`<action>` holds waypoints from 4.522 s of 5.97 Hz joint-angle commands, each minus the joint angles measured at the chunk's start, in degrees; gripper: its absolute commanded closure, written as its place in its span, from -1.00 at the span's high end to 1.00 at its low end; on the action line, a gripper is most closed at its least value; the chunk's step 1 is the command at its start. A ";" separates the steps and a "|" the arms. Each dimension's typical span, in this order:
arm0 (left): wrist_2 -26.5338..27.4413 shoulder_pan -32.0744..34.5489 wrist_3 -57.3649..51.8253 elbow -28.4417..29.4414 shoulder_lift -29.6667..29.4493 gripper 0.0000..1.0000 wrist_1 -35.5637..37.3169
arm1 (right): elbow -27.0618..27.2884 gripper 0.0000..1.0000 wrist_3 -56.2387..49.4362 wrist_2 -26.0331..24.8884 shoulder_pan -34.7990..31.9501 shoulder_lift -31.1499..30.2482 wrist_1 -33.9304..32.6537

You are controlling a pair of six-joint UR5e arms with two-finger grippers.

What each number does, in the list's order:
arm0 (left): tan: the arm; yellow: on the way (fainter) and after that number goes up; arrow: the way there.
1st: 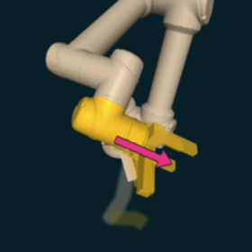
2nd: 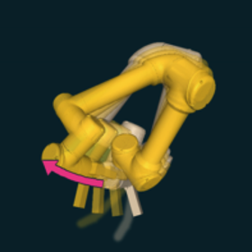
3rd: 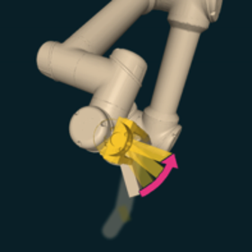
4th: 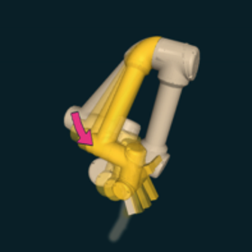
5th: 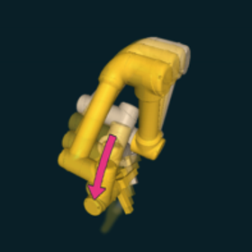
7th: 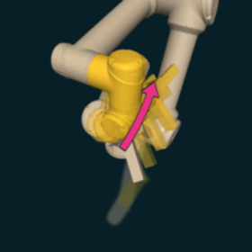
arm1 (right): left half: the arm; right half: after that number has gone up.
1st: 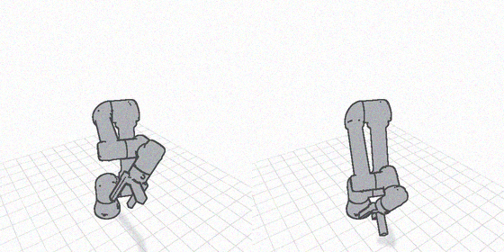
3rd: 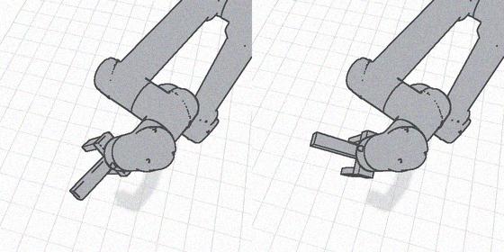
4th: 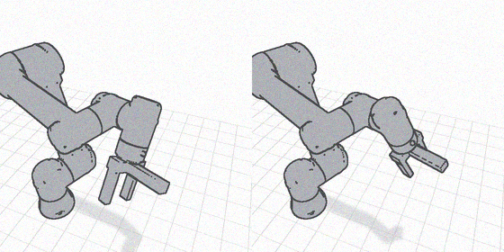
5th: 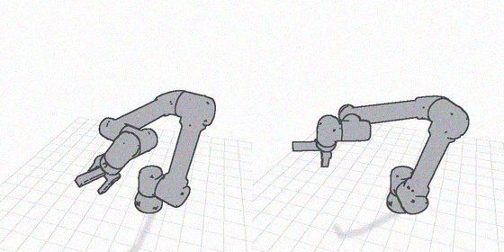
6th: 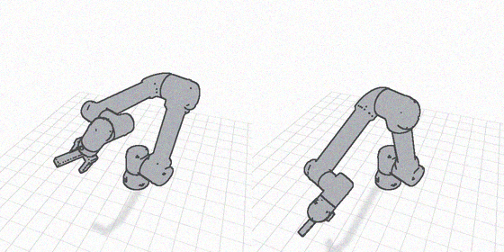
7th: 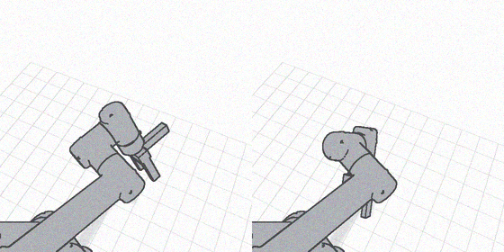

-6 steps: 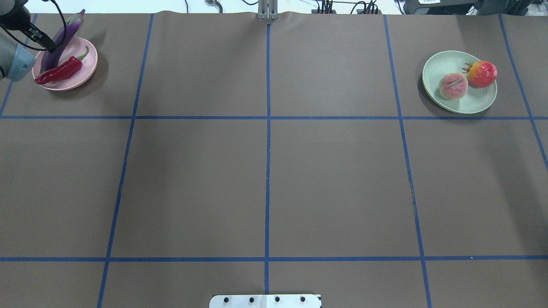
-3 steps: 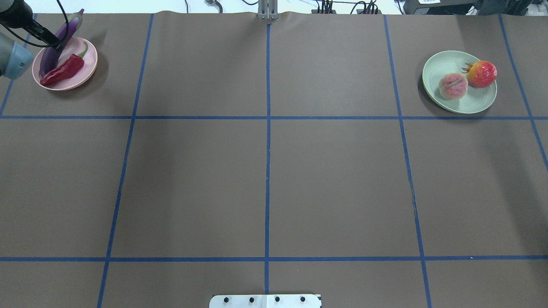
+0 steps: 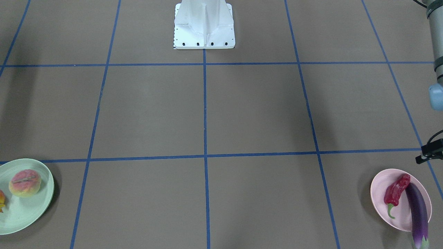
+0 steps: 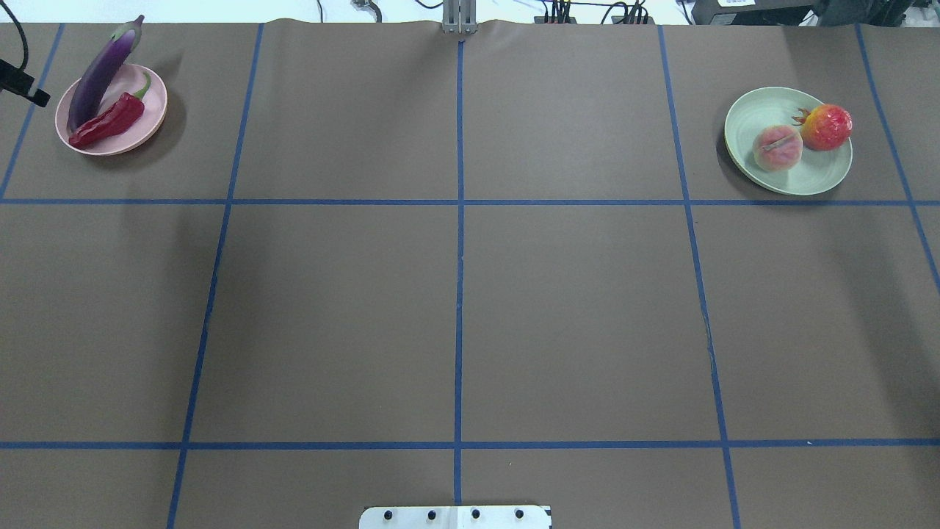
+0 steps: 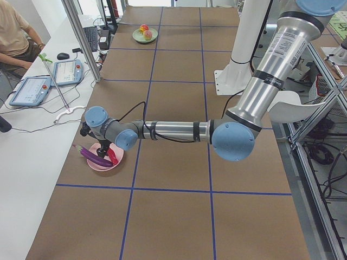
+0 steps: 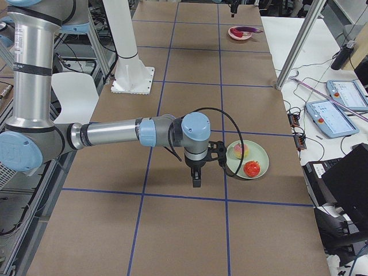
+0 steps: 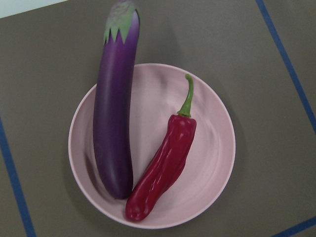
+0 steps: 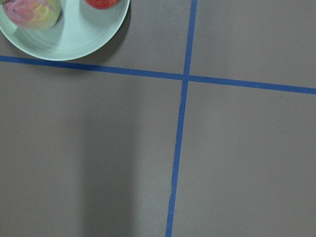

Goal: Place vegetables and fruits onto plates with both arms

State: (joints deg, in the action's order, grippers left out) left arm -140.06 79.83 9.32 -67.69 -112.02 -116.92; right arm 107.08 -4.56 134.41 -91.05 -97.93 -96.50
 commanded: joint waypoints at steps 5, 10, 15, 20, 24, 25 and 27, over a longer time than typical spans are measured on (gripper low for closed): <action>7.42 9.98 -20.98 -23.76 21.38 1.00 24.72 | 0.23 1.00 -0.10 0.07 0.00 0.02 0.09; 7.44 12.64 -20.57 -35.68 30.10 1.00 34.47 | -0.12 1.00 -0.01 0.24 0.00 -0.07 2.02; 2.51 14.04 -20.66 -36.20 30.99 1.00 33.51 | -0.47 1.00 0.08 0.42 0.00 -0.60 1.93; 1.90 13.69 -21.18 -39.36 32.66 1.00 33.24 | -0.65 1.00 -0.01 1.03 0.00 0.19 5.10; 1.90 13.60 -21.18 -39.28 32.92 1.00 33.24 | -0.65 1.00 0.08 0.95 0.09 0.28 5.36; 1.90 13.60 -21.18 -39.28 32.92 1.00 33.24 | -0.73 1.00 0.25 0.95 0.09 0.28 6.41; 1.90 13.60 -21.18 -39.28 32.92 1.00 33.24 | -0.73 1.00 -0.01 0.95 0.09 0.28 6.42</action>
State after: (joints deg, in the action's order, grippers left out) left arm -138.16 93.43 -11.87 -106.97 -79.10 -83.67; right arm 106.36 -4.44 135.35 -90.97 -97.65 -90.15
